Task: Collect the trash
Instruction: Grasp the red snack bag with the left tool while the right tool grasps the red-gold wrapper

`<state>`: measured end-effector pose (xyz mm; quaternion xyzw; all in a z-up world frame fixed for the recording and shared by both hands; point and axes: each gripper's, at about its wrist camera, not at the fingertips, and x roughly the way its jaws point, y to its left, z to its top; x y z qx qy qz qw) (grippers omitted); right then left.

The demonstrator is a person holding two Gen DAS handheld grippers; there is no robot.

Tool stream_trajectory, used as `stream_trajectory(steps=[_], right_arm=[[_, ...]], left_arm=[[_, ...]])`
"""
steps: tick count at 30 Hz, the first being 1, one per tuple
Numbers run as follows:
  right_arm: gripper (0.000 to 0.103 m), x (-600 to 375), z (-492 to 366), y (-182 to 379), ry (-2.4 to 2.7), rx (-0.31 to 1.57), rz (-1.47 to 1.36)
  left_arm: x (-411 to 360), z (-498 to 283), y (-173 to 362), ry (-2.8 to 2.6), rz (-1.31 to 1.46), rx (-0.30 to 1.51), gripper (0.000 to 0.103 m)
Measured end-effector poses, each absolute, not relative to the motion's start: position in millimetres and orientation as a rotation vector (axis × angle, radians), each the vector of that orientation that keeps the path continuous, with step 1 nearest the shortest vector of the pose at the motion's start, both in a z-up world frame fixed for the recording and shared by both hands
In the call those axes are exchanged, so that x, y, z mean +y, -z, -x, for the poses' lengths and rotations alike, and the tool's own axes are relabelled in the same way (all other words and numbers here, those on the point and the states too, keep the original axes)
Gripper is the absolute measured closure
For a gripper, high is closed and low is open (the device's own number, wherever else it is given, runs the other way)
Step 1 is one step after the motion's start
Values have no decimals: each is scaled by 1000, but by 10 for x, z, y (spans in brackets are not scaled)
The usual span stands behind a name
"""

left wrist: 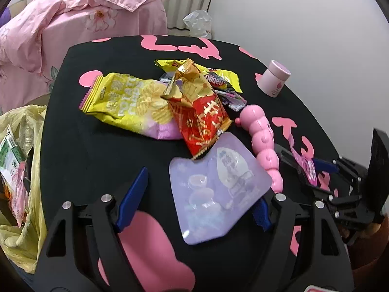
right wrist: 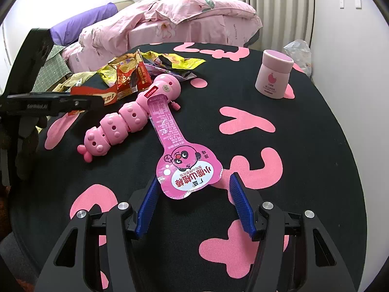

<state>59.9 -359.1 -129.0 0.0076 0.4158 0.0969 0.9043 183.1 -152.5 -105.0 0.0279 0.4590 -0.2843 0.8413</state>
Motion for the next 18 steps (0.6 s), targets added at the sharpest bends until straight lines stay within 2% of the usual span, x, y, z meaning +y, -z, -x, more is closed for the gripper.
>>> stream_trajectory(steps=[1, 3, 5, 7, 13, 15, 17, 18], right_arm=[[47, -3589, -598, 1290, -200, 859, -15], [47, -3592, -599, 1290, -201, 859, -16], [47, -3590, -595, 1291, -202, 858, -16], [47, -3587, -590, 1292, -203, 857, -16], [47, -3592, -584, 1293, -206, 855, -19], [47, -3593, -584, 1293, -206, 855, -19], [47, -3595, -585, 1293, -206, 855, -18], [47, -3596, -584, 1293, -207, 855, -19]], left_arm=[[-1540, -1856, 1046, 596, -55, 978, 34], [-1556, -1897, 1045, 597, -45, 991, 49], [-1520, -1922, 1058, 605, -6, 1016, 81], [-1459, -1925, 1098, 635, 59, 1051, 97], [-1357, -1809, 1106, 701, 137, 1051, 97], [-1327, -1787, 1084, 745, 166, 1067, 93], [-1298, -1757, 1077, 778, 174, 1094, 56], [-1275, -1735, 1070, 790, 173, 1103, 52]])
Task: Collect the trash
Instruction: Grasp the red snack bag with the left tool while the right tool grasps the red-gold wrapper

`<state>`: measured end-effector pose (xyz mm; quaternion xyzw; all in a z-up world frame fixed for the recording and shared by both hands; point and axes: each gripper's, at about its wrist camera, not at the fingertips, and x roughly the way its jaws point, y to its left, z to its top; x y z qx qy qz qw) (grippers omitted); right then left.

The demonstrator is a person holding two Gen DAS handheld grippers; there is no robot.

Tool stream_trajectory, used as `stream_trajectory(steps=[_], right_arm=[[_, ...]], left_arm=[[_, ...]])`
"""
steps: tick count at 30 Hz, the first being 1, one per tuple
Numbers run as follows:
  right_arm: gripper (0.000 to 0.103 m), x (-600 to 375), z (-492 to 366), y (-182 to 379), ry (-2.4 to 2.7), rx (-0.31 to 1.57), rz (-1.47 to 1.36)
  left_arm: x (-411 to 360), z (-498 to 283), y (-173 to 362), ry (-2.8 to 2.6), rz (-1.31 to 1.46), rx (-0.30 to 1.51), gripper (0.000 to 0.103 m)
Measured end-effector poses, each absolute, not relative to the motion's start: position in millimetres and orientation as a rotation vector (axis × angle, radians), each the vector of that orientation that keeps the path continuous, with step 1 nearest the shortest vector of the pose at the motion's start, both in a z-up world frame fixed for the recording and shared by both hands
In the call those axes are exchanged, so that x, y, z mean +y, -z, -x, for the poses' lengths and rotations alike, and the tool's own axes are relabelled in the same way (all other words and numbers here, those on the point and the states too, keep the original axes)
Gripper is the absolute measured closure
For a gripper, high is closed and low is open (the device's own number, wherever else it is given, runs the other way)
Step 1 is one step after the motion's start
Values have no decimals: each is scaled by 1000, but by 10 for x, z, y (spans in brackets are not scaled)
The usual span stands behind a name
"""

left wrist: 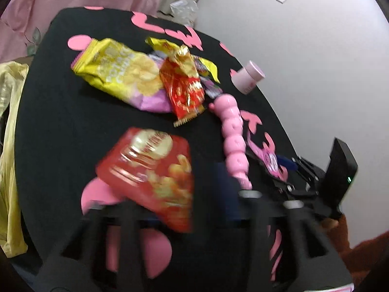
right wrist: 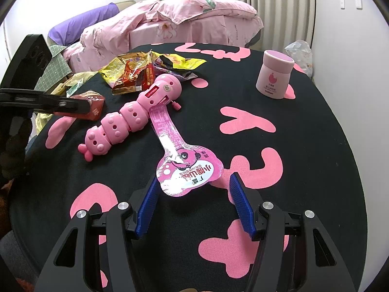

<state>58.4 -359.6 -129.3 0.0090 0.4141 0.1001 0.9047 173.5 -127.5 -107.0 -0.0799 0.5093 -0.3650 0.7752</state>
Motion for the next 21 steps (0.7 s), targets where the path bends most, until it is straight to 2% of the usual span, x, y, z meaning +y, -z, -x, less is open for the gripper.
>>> stream_trajectory(steps=[4, 9, 16, 21], right_arm=[[47, -3596, -584, 1293, -207, 855, -19], [47, -3595, -584, 1293, -207, 855, -19], [47, -3593, -587, 1294, -205, 857, -14], [47, -3573, -567, 1287, -200, 856, -9]], left_arm=[[-1153, -1578, 1004, 776, 78, 1109, 44], [-960, -1365, 934, 739, -89, 1112, 44], [-1009, -1401, 763, 732, -207, 877, 44], [-1200, -1664, 1041, 690, -278, 953, 45]])
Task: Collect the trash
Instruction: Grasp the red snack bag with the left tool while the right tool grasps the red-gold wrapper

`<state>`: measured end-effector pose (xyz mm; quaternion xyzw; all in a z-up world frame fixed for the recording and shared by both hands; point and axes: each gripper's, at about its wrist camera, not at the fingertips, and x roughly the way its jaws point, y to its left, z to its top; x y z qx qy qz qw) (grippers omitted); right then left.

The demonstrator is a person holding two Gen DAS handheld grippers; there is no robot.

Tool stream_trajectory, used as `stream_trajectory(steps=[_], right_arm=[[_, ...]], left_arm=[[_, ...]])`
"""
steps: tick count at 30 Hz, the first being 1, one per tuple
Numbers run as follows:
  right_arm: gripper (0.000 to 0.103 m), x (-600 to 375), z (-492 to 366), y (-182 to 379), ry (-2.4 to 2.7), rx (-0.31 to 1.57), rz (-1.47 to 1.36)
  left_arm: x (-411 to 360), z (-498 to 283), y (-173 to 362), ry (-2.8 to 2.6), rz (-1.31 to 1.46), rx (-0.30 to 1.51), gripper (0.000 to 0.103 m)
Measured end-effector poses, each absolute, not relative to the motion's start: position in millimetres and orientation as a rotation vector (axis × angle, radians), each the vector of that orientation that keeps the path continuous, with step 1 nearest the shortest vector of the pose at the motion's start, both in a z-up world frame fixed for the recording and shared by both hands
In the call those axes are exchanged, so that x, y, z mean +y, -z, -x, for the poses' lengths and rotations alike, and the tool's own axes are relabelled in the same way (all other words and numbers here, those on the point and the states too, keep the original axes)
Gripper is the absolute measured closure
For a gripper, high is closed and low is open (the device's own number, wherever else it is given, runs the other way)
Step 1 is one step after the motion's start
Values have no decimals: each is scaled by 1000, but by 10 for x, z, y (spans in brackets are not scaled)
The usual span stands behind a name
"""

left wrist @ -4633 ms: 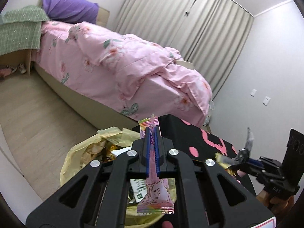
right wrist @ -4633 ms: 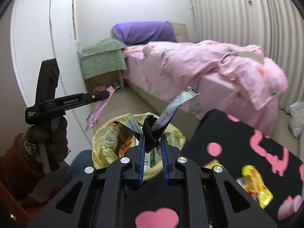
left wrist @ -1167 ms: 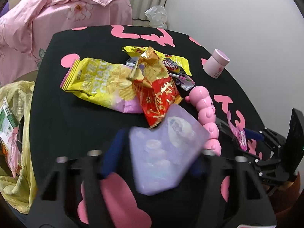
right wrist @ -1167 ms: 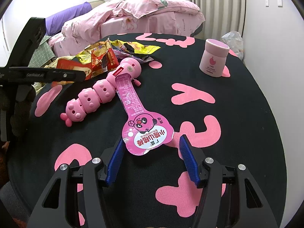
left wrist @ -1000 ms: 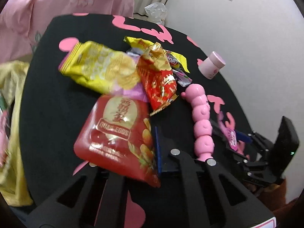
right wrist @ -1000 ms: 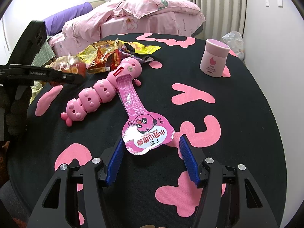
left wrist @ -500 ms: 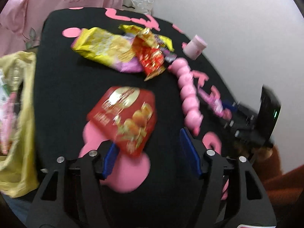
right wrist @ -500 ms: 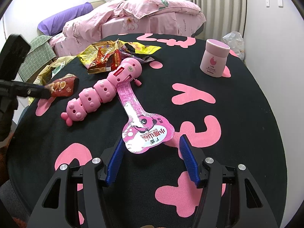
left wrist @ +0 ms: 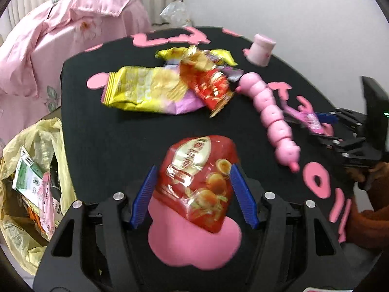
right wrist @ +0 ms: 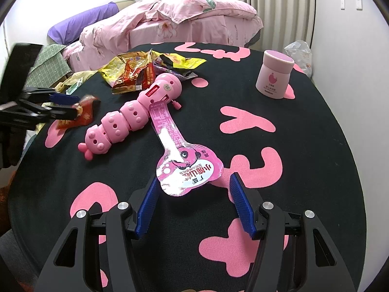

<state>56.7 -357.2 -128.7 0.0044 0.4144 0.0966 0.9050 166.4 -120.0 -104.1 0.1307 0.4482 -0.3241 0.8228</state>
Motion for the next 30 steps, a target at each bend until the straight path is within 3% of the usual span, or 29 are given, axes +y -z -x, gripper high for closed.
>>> stream_trajectory(steps=[4, 11, 18, 27, 30], right_arm=[[47, -3570, -538, 1282, -207, 855, -10], [47, -3425, -474, 933, -214, 740, 27], [47, -3141, -1021, 543, -278, 675, 37], [48, -2555, -1989, 801, -326, 817, 21], [60, -2489, -2139, 935, -297, 870, 32]], left_arm=[[-1182, -1659, 986, 704, -211, 960, 66], [-1110, -1525, 930, 682, -156, 935, 85], [-809, -1559, 695, 613, 42, 900, 86], [-491, -1646, 749, 566, 165, 929, 86], [-458, -1618, 759, 569, 174, 925, 86]])
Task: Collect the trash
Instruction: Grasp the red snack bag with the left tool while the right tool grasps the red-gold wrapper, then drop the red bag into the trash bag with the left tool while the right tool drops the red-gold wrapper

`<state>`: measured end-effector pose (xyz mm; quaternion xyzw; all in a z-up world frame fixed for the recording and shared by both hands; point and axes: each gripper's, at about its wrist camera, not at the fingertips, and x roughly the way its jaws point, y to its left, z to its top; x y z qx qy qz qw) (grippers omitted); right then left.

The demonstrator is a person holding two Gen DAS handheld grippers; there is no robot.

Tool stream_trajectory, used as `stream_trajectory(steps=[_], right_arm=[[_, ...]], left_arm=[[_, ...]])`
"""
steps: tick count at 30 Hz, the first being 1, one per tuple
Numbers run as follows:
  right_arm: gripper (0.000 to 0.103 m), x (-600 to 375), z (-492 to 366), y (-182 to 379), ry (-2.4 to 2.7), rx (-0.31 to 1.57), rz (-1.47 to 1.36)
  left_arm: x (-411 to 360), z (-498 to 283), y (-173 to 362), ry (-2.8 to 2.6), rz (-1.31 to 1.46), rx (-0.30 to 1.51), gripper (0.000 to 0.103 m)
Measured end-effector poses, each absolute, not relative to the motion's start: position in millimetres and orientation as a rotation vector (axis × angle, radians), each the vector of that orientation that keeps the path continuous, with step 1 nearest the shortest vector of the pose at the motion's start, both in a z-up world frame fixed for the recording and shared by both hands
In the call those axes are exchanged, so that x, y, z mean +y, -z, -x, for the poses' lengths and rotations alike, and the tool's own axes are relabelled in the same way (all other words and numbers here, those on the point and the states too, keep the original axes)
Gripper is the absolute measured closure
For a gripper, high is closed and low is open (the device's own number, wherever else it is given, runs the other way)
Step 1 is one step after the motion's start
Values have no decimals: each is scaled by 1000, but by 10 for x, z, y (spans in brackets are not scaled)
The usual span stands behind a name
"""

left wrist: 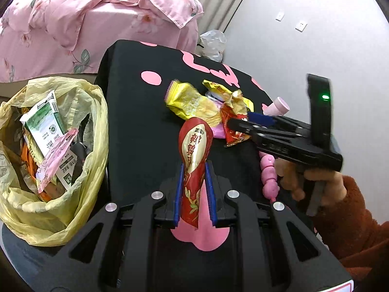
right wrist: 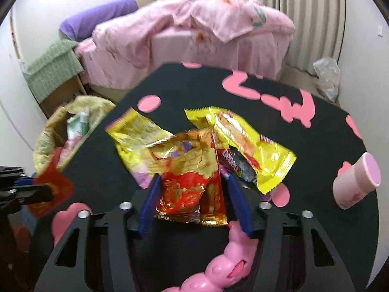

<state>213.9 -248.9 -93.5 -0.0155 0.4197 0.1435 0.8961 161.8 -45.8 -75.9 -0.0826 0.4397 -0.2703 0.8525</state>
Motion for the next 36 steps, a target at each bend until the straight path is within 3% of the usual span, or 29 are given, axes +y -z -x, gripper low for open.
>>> stream_trajectory(steps=[2, 5, 22, 36], right_arm=[[69, -2506, -2108, 929, -321, 869, 2], [73, -2492, -1956, 833, -313, 839, 36], [74, -2590, -1214, 222, -302, 711, 58], [74, -1787, -1196, -168, -422, 619, 161]], left_arm=[[-463, -1599, 758, 576, 174, 920, 86], [-468, -1585, 758, 587, 176, 912, 86], [-293, -1457, 541, 569, 173, 826, 86], [1002, -1629, 348, 270, 265, 718, 86]])
